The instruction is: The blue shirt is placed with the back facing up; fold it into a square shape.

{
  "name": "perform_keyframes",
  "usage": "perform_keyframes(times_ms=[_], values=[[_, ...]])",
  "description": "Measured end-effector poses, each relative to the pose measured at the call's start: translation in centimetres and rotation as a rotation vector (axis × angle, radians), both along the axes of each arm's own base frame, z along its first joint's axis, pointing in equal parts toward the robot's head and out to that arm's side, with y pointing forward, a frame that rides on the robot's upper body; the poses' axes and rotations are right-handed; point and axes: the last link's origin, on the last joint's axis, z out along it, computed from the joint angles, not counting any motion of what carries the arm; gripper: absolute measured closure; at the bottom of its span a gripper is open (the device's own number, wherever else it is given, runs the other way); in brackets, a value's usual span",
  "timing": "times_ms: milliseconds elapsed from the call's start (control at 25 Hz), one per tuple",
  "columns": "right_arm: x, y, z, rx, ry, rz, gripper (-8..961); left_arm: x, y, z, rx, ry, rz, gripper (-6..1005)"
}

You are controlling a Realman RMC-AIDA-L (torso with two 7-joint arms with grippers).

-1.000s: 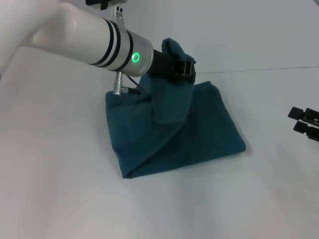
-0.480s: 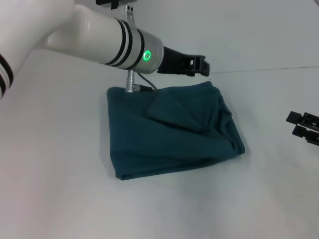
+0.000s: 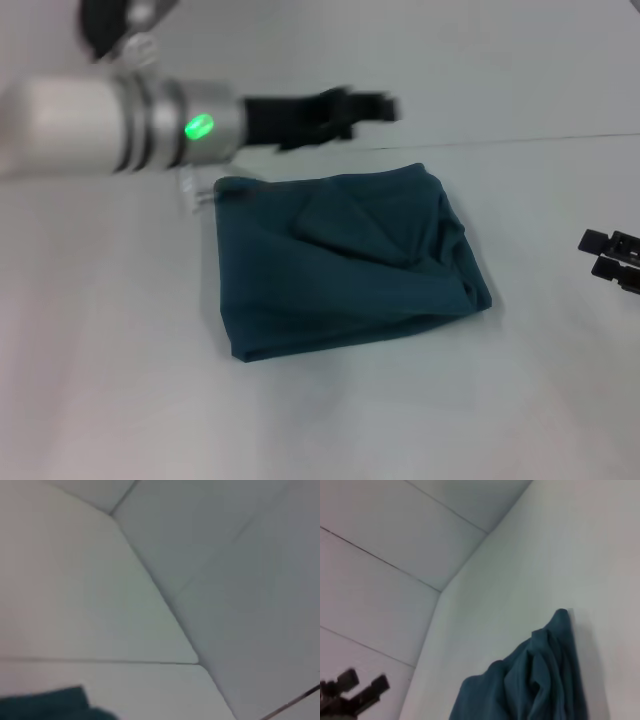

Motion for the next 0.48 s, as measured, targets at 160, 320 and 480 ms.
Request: perform_keyframes(times_ms=[160,320,480], values=[[0.0,0.4,0.3,-0.035,-0.031,0.004,233,-4.3,-1.4,1.2,-0.044,-0.066,0.103,347],[-0.4,1.2,0.9,-0.101,-0.079,0.015,235,-8.0,-3.4,2.1,-0.091,-0.107,0.161,343],[-1.4,2.8,1.8,-0.179,-0.125,0.026,237,-10.6,-5.2,2.8,-0.115,-0.134,0.183,342]])
